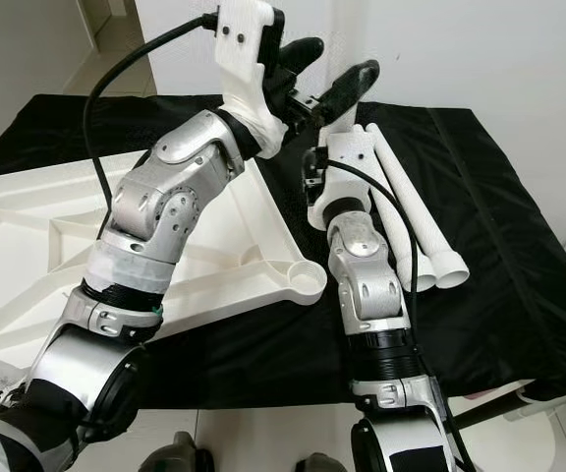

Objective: Building children table

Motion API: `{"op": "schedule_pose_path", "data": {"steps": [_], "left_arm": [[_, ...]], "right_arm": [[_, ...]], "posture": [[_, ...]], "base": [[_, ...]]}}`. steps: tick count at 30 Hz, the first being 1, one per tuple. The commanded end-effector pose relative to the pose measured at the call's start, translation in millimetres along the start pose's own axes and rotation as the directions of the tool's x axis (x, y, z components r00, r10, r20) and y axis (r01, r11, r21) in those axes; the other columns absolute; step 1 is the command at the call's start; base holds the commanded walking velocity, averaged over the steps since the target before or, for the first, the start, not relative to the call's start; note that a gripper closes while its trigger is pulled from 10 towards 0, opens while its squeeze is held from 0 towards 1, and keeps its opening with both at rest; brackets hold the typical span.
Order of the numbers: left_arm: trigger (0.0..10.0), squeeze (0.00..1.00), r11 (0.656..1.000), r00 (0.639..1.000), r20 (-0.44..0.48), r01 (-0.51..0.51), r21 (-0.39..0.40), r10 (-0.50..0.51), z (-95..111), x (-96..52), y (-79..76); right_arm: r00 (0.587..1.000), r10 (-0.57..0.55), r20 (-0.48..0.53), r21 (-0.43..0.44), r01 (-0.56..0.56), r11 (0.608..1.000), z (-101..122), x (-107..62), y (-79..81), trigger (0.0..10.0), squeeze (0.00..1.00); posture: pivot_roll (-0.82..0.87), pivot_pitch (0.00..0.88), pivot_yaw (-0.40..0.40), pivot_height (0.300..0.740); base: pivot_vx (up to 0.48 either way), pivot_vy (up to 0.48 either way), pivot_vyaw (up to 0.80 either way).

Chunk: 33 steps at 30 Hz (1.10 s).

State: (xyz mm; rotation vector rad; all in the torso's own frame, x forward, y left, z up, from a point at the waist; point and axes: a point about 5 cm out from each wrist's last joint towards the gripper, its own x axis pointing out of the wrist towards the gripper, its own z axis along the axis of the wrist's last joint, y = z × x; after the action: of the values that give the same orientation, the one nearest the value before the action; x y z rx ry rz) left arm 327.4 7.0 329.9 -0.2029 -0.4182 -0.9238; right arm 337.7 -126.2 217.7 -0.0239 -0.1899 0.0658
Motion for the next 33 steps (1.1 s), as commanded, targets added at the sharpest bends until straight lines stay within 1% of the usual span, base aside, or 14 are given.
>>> {"op": "schedule_pose_path", "data": {"steps": [1,3,7,11,16,18,21,22,23,25,28,29,30,33], "left_arm": [[10.0,0.0,0.999,0.999,0.012,0.032,-0.002,-0.032,5.7,1.6,-0.3],[10.0,0.0,1.0,1.0,0.017,-0.004,0.011,0.004,9.0,-1.4,11.8],[10.0,0.0,0.999,0.999,0.012,-0.035,0.04,0.035,10.2,-5.2,21.9],[10.0,0.0,0.981,0.991,-0.031,-0.123,0.148,0.129,8.6,-19.1,49.5],[10.0,0.0,0.972,0.985,-0.054,-0.154,0.179,0.166,6.2,-26.1,60.2],[10.0,0.0,0.958,0.971,-0.101,-0.191,0.212,0.216,-2.3,-40.3,75.0],[10.0,0.0,0.952,0.963,-0.125,-0.207,0.226,0.239,-7.4,-48.0,81.4],[10.0,0.0,0.937,0.941,-0.181,-0.235,0.26,0.286,-20.0,-64.0,91.5],[10.0,0.0,0.929,0.93,-0.203,-0.247,0.274,0.307,-25.4,-70.9,95.1],[10.0,0.0,0.923,0.916,-0.228,-0.263,0.28,0.33,-31.9,-79.2,98.8],[10.0,0.0,0.923,0.914,-0.233,-0.266,0.278,0.333,-33.4,-80.5,99.6],[10.0,0.0,0.924,0.903,-0.268,-0.26,0.279,0.335,-42.5,-90.3,101.9],[10.0,0.0,0.924,0.903,-0.268,-0.26,0.279,0.335,-42.5,-90.3,101.9],[10.0,0.0,0.953,0.882,-0.377,-0.216,0.212,0.283,-71.1,-126.0,101.3]], "right_arm": [[1.0,-0.006,0.006,0.004,0.006,1.0,2.0,0.5,-1.0,10.0,0.0],[1.0,-0.025,0.002,0.017,0.025,1.0,-0.2,-2.3,-5.2,10.0,0.0],[0.999,-0.04,0.004,0.027,0.04,0.999,-1.7,-5.0,-8.0,10.0,0.0],[0.998,-0.067,0.017,0.043,0.066,0.997,-4.7,-12.3,-14.8,10.0,0.0],[0.997,-0.079,0.019,0.046,0.078,0.996,-6.3,-15.0,-18.6,10.0,0.0],[0.996,-0.09,0.019,0.042,0.09,0.995,-8.6,-18.0,-23.2,10.0,0.0],[0.995,-0.094,0.023,0.037,0.093,0.995,-9.0,-19.3,-24.4,10.0,0.0],[0.995,-0.089,0.045,0.029,0.088,0.996,-7.2,-21.4,-24.4,10.0,0.0],[0.995,-0.081,0.056,0.025,0.079,0.997,-6.2,-22.4,-23.7,10.0,0.0],[0.996,-0.067,0.066,0.024,0.065,0.998,-5.2,-23.7,-22.7,10.0,0.0],[0.996,-0.064,0.067,0.026,0.063,0.998,-5.2,-24.2,-22.5,10.0,0.0],[0.996,-0.061,0.072,0.027,0.059,0.998,-4.9,-25.5,-22.6,10.0,0.0],[0.996,-0.061,0.072,0.027,0.059,0.998,-4.9,-25.5,-22.6,10.0,0.0],[0.995,-0.032,0.09,0.024,0.03,0.999,-4.8,-30.7,-21.5,10.0,0.0]], "posture": [[0.01,0.0,0.0,0.74],[0.01,0.0,-0.003,0.74],[0.01,0.0,-0.002,0.74],[0.02,0.0,0.0,0.74],[0.02,0.0,0.002,0.74],[0.02,0.0,0.002,0.74],[0.01,0.0,0.003,0.74],[0.01,0.0,0.005,0.74],[0.01,0.0,0.006,0.74],[0.01,0.0,0.005,0.74],[0.01,0.0,0.005,0.74],[0.01,0.0,0.003,0.74],[0.01,0.0,0.003,0.74],[0.02,0.0,-0.01,0.74]], "base": [[0.0,0.0,0.0],[0.0,0.0,0.0],[0.0,0.0,0.0],[0.0,0.0,0.0],[0.0,0.0,0.0],[0.0,0.0,0.0],[0.0,0.0,0.0],[0.0,0.0,0.0],[0.0,0.0,0.0],[0.0,0.0,0.0],[0.0,0.0,0.0],[0.0,0.0,0.0],[0.0,0.0,0.0],[0.0,0.0,0.0]]}}
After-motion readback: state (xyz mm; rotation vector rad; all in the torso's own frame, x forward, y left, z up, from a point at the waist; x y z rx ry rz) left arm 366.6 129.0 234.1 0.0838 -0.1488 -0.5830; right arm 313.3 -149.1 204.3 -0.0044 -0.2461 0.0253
